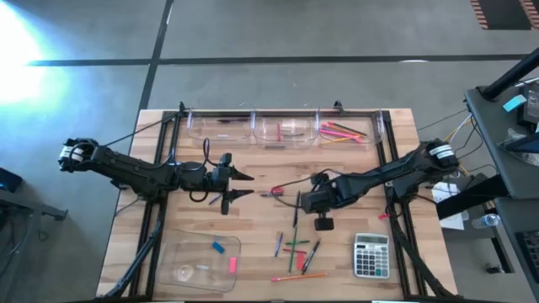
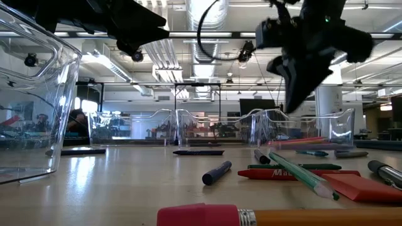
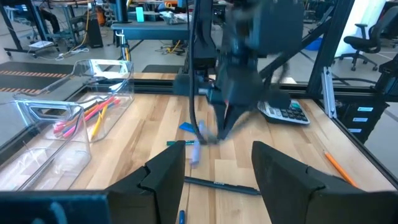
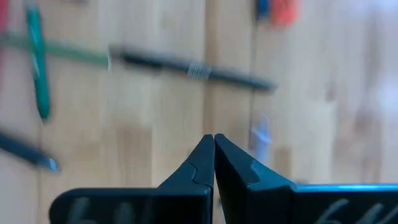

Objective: Sort crayons/erasers/pens/pencils in bins
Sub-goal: Put the gray pen into the top left transparent bin

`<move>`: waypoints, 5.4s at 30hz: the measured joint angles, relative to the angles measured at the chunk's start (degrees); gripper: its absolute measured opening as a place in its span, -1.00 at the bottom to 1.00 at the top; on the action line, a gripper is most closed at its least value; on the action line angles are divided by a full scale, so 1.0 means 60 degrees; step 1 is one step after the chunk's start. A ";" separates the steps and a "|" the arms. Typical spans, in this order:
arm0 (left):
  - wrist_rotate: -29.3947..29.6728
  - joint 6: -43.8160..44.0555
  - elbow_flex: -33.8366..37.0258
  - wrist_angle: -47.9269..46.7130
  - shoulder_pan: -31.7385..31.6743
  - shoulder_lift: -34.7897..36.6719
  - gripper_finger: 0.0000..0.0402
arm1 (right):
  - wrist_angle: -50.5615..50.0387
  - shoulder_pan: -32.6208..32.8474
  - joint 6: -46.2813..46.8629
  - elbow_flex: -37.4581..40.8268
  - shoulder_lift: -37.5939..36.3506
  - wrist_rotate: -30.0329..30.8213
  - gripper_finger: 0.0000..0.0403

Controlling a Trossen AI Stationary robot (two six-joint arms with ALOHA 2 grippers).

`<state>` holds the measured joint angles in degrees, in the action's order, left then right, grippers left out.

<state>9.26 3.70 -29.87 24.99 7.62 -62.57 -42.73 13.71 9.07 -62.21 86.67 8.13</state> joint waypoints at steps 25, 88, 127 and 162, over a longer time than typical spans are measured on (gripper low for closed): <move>0.0000 -0.0007 0.0000 0.0011 0.0004 -0.0004 -0.14 | 0.0426 -0.2281 0.2240 0.3484 -0.2863 0.1860 -0.35; -0.0002 -0.0009 0.0025 -0.0004 0.0000 -0.0015 -0.14 | 0.2250 -0.5004 0.1350 0.5096 -0.4816 -0.0894 -0.89; -0.0011 0.0178 -0.0562 0.3497 -0.0086 -0.3024 -0.07 | 1.3673 -0.1700 -0.0009 0.3534 -0.0133 -0.2202 -0.89; -0.0200 0.0069 -0.0554 0.2139 -0.0073 -0.1867 -0.89 | 1.3194 -0.1713 -0.0255 0.2801 0.0102 -0.2293 -0.87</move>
<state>8.05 4.12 -33.19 37.83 7.18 -73.77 36.43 3.44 7.54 -45.41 87.29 -5.63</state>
